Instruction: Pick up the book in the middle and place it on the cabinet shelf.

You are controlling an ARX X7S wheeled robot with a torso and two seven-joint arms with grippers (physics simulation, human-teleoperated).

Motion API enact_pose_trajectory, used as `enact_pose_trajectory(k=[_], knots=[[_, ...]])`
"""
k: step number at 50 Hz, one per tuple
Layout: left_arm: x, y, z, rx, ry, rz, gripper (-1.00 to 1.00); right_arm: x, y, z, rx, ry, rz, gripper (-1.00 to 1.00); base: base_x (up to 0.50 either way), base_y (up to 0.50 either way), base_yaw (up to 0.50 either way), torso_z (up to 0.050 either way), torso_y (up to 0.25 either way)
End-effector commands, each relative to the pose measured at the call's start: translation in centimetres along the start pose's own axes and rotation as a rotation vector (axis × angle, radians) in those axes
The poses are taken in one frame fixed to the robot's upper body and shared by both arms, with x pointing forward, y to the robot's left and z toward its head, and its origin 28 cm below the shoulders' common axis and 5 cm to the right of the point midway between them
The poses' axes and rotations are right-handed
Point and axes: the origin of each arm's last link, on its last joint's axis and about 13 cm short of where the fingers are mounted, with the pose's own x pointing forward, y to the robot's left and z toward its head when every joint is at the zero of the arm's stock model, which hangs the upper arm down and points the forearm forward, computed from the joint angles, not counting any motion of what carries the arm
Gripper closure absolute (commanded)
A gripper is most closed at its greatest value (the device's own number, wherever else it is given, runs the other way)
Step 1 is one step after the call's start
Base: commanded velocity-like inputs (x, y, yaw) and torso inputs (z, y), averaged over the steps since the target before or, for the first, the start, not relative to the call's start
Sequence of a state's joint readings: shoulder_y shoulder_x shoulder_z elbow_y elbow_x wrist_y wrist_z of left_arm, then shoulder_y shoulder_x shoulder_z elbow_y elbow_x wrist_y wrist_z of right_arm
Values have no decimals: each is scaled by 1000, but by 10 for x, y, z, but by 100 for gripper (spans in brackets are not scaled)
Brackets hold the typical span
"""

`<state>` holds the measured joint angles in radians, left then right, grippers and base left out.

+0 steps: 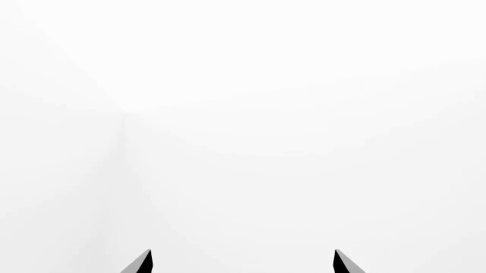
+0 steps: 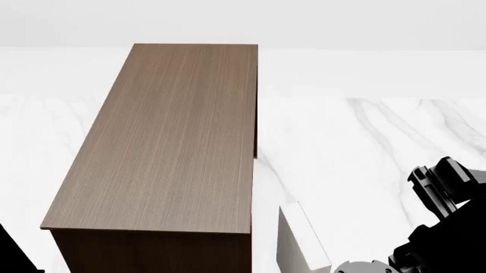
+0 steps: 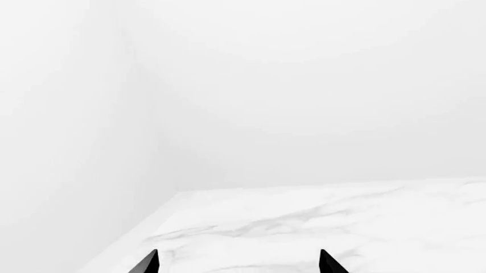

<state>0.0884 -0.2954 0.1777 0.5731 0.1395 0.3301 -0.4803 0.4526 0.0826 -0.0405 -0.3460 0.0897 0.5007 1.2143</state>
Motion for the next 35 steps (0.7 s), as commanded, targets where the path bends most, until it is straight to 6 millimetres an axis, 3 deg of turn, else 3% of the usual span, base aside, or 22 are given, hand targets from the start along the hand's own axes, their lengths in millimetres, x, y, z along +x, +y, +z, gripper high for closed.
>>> enact_pose_trajectory(k=[1, 18, 35], knots=[[1, 2, 0, 10, -7, 4, -100, -4, -4, -3, -5, 8, 20, -100, 0, 0, 0, 0, 0], [0, 2, 0, 11, -4, -3, -100, -13, -11, -13, -41, 8, 60, -100, 0, 0, 0, 0, 0], [0, 2, -1, 12, 0, -6, -100, -10, -16, -29, -87, 15, 45, -100, 0, 0, 0, 0, 0]])
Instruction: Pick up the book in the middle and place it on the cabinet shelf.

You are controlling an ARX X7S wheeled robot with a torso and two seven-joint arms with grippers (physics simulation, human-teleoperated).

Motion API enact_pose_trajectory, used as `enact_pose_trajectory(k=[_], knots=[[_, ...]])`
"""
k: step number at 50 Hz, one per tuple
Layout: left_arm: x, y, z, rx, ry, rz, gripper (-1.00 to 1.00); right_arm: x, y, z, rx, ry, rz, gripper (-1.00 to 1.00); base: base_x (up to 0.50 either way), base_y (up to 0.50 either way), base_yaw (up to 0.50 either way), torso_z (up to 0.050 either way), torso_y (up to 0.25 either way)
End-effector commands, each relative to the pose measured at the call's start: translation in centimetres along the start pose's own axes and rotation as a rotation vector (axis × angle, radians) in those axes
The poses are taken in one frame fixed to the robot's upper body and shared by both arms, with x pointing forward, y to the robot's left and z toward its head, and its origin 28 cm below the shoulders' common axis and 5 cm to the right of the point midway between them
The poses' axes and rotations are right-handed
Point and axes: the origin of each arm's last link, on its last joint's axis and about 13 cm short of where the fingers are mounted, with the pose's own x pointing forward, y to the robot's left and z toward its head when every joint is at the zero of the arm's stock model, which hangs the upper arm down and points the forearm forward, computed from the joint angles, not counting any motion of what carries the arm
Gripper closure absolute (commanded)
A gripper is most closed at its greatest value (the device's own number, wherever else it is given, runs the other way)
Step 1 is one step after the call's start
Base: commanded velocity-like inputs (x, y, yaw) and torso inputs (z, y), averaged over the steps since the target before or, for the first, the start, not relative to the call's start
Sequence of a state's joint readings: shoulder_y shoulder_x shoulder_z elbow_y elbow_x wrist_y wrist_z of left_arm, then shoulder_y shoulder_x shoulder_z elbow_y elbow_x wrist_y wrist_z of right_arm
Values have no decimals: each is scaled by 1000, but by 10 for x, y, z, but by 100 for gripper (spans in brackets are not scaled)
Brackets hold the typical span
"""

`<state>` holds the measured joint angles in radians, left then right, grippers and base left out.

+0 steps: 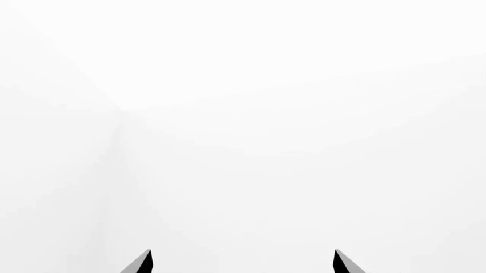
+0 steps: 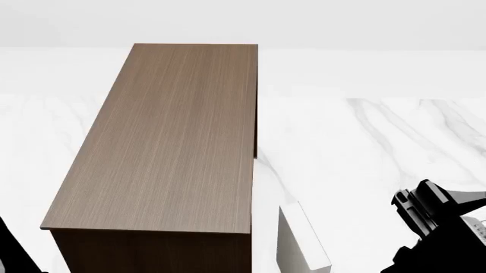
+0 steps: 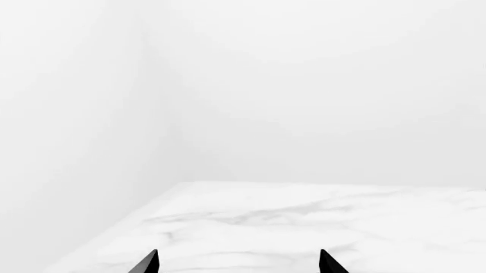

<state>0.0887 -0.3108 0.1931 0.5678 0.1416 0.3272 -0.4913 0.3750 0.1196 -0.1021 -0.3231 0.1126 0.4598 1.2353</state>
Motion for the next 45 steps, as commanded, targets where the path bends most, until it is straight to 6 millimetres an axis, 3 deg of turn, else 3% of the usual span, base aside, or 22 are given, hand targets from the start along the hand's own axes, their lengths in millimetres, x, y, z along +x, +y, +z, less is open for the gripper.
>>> enact_pose_trajectory(k=[1, 45], knots=[[1, 2, 1, 10, -8, 5, -100, 1, -3, -8, -17, 8, 0, -100, 0, 0, 0, 0, 0], [0, 1, -2, 6, 9, -4, -100, -10, -4, -27, -95, 107, 75, -100, 0, 0, 0, 0, 0]])
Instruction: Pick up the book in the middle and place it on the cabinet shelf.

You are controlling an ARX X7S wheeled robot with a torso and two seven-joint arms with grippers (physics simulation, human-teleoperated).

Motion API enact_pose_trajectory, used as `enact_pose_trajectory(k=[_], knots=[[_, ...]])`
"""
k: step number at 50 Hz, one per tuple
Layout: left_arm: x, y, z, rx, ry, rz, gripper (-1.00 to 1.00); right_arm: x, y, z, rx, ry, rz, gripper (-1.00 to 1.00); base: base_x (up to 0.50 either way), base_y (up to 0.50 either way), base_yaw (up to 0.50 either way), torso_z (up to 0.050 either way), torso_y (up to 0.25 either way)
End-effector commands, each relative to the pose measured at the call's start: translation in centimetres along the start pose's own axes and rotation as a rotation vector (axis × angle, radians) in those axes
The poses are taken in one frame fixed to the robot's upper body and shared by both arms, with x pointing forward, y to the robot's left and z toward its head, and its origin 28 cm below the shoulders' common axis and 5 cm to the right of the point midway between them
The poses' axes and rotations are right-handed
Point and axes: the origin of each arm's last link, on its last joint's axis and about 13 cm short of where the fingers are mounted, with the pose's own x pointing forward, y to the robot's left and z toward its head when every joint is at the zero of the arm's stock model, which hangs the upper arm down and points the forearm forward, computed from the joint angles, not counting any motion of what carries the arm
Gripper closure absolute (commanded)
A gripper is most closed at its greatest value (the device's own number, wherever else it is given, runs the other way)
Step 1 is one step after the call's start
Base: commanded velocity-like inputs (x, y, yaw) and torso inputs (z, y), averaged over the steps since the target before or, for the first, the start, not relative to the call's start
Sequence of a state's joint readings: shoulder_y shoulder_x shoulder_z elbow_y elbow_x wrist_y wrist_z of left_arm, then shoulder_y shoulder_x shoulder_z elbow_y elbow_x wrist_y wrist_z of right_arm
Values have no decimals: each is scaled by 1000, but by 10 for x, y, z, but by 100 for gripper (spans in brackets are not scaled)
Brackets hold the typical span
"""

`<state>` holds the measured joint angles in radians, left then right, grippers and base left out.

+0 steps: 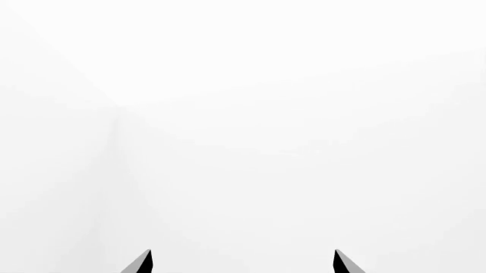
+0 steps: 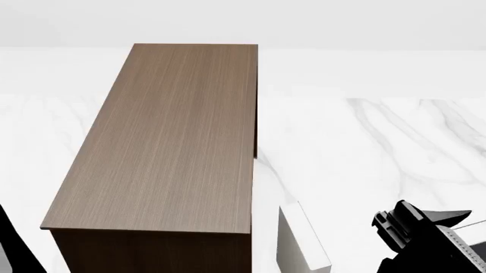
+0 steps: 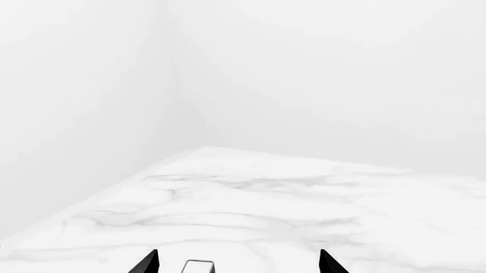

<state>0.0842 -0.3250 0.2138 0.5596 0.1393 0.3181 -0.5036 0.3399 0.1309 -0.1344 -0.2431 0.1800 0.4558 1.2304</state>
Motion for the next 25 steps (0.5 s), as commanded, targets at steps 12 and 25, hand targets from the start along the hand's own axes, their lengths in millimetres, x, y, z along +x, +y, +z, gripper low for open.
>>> enact_pose_trajectory(k=[12, 25], knots=[[0, 2, -1, 8, -5, 4, -100, -3, 2, -9, -14, 34, 36, -100, 0, 0, 0, 0, 0], [0, 2, -1, 9, -2, 2, -100, -4, 4, -9, -16, 69, 56, -100, 0, 0, 0, 0, 0]])
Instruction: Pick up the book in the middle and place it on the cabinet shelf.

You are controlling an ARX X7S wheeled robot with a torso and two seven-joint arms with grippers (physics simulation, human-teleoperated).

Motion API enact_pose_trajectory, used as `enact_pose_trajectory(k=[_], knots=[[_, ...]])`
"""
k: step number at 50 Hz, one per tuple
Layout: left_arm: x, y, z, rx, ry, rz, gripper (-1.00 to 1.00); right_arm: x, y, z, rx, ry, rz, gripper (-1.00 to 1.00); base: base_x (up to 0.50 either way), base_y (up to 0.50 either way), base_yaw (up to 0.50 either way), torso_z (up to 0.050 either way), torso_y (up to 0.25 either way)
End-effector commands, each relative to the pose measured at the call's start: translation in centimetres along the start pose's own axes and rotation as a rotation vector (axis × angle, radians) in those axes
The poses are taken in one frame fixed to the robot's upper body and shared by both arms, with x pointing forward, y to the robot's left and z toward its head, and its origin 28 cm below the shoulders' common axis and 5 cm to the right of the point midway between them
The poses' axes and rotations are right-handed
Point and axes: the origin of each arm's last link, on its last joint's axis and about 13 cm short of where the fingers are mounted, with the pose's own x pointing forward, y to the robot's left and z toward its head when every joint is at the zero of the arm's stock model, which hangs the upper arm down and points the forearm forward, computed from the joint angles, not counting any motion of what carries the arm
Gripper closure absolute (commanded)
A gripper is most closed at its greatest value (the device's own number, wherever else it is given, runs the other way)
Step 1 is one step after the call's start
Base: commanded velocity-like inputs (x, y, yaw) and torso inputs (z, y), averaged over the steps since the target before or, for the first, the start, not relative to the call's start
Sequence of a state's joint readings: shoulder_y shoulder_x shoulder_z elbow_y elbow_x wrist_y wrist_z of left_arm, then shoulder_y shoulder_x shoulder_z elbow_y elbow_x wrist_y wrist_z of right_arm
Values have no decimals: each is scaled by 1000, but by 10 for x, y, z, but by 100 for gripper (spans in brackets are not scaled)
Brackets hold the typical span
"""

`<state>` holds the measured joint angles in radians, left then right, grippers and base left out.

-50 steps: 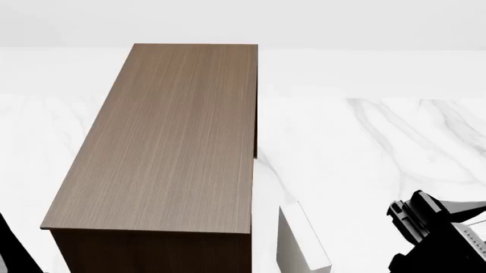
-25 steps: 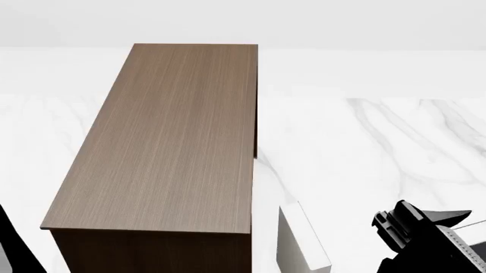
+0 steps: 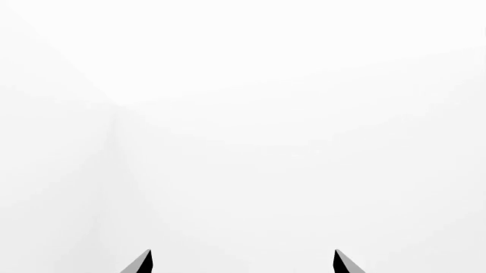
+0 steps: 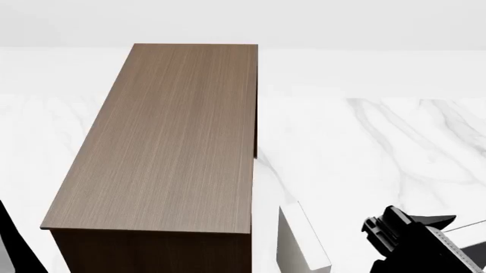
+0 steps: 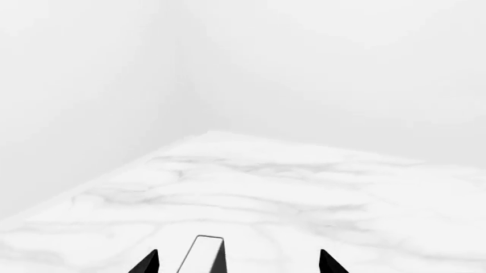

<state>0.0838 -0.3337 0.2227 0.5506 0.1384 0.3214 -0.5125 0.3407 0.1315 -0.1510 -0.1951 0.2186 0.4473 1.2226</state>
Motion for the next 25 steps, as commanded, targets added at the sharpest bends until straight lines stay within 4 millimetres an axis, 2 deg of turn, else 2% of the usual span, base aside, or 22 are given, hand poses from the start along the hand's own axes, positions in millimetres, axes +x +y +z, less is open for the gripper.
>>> enact_pose_trajectory(k=[1, 15, 25], knots=[[1, 2, 1, 8, -8, 6, -100, -2, 2, -1, 9, 22, 27, -100, 0, 0, 0, 0, 0], [1, 2, 1, 9, -8, 6, -100, -5, 5, -8, -14, 43, 78, -100, 0, 0, 0, 0, 0], [1, 2, 0, 9, -6, 3, -100, 1, 6, -13, -26, 53, 48, -100, 0, 0, 0, 0, 0]])
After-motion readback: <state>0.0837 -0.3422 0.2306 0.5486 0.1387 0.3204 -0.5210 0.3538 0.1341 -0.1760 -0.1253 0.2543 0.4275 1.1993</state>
